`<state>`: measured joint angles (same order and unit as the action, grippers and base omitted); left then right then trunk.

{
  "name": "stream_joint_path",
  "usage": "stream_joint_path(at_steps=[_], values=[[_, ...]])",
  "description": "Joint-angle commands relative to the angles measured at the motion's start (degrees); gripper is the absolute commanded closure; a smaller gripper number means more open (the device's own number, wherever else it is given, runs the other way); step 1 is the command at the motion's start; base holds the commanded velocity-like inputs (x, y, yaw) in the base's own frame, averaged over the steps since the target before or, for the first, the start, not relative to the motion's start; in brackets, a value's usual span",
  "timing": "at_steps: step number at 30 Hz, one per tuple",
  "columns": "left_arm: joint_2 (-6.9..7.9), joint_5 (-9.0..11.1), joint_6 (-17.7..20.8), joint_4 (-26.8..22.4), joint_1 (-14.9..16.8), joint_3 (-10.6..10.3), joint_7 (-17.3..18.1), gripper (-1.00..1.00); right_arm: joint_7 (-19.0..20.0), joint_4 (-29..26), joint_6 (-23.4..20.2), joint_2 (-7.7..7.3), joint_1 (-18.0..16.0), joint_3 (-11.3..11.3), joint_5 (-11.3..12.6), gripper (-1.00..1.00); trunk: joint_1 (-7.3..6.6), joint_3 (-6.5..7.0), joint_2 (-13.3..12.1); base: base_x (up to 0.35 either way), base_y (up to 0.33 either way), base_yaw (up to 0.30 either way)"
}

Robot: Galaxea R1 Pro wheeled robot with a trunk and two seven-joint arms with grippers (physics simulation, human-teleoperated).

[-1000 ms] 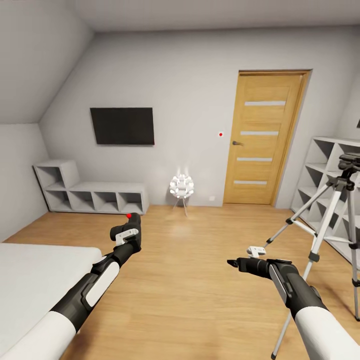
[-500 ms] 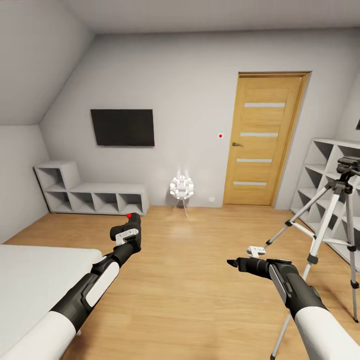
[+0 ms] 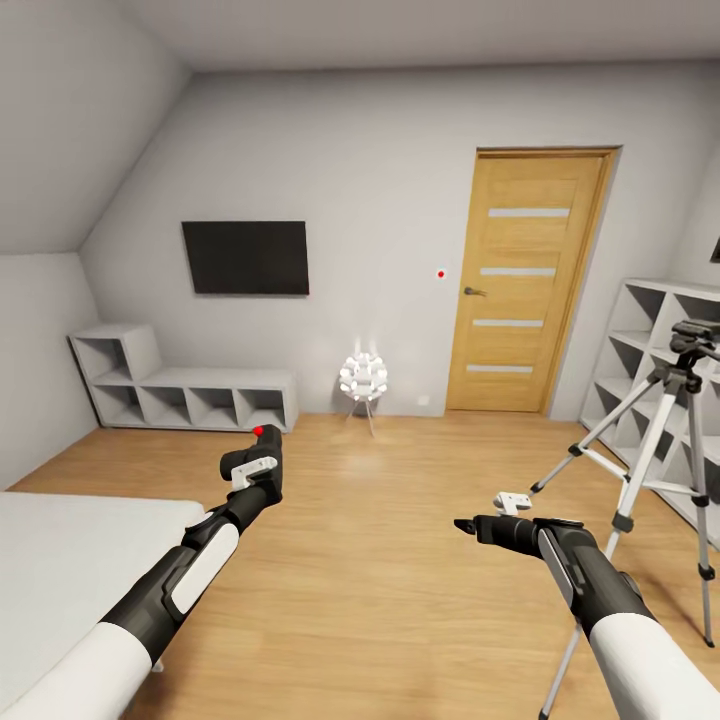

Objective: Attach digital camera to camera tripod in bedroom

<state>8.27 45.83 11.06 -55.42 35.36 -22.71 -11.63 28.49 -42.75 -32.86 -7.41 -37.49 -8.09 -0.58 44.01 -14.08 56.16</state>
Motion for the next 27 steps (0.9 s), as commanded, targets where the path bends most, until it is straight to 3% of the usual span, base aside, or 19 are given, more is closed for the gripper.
stream_joint_path(at_steps=[1, 27], values=[[0.08, 0.4, 0.1, -0.1, 0.1, -0.2, -0.4, 1.00, 0.3, -0.1, -0.4, 0.02, 0.0, -0.2, -0.1, -1.00, -0.22, 0.10, -0.4, 0.000, 0.000, 0.000], [0.16, 1.1, 0.1, 0.0, 0.1, -0.1, -0.4, 1.00, 0.2, 0.0, -0.4, 0.30, 0.0, -0.1, 0.1, -1.00, -5.93, 4.77, -10.8, 0.000, 0.000, 0.000]])
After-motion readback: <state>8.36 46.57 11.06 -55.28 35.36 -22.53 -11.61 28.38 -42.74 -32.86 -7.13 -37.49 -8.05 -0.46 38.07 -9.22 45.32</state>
